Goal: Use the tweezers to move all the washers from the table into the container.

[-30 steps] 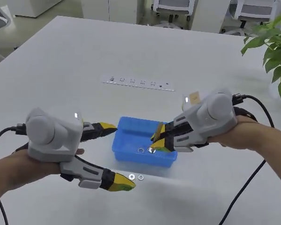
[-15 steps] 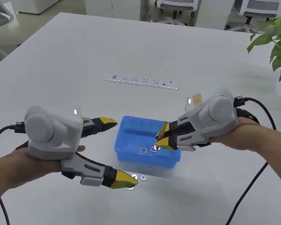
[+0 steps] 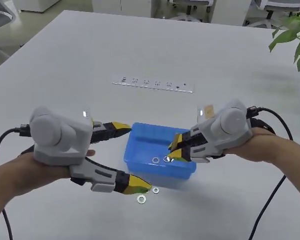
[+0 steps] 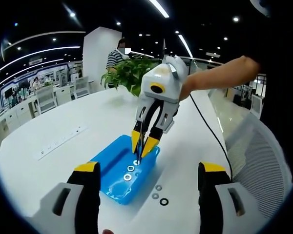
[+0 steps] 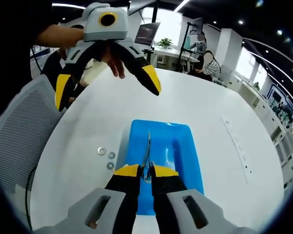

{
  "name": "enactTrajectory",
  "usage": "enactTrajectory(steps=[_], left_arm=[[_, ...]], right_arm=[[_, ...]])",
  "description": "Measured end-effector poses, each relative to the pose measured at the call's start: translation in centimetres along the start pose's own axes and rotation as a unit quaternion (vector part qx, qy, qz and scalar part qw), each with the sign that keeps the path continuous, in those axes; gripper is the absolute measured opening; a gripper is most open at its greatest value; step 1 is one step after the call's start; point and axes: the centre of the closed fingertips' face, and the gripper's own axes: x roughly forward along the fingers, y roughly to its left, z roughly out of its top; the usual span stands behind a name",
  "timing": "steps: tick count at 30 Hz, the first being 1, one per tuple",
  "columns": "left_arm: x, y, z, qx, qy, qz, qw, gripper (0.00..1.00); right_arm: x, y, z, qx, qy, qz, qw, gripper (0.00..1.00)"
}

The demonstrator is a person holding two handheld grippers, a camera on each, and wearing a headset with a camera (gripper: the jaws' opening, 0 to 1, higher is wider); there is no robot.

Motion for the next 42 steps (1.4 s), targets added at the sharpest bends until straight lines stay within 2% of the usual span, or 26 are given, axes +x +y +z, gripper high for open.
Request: enactTrajectory(steps=[16,20,27,42], left_arm=[[2.0,0.5,0.8,0.014,0.009,-0.026,0.9995,0.7],[2.6,0.4,0.9,0.011,0.012,-0.042,0.999,0.6],[3.9,0.7,1.4,0.029,0.012,-0.059,0.9978,0.5],[6.4,1.2,2.0,0.059,0.02,-0.074,0.9953,0.28]], right_arm=[[0.9,-0.1,-1.8,0.009,0.019,0.008,0.9998,0.1],[1.0,-0.1,-2.1,0.011,0.02,0.009,0.9997,0.1],[1.1,-0.3,-2.4,0.015,0.019,0.009,0.9997,0.1],[1.3,-0.3,-2.4,0.017,0.015,0.007,0.9997,0.1]])
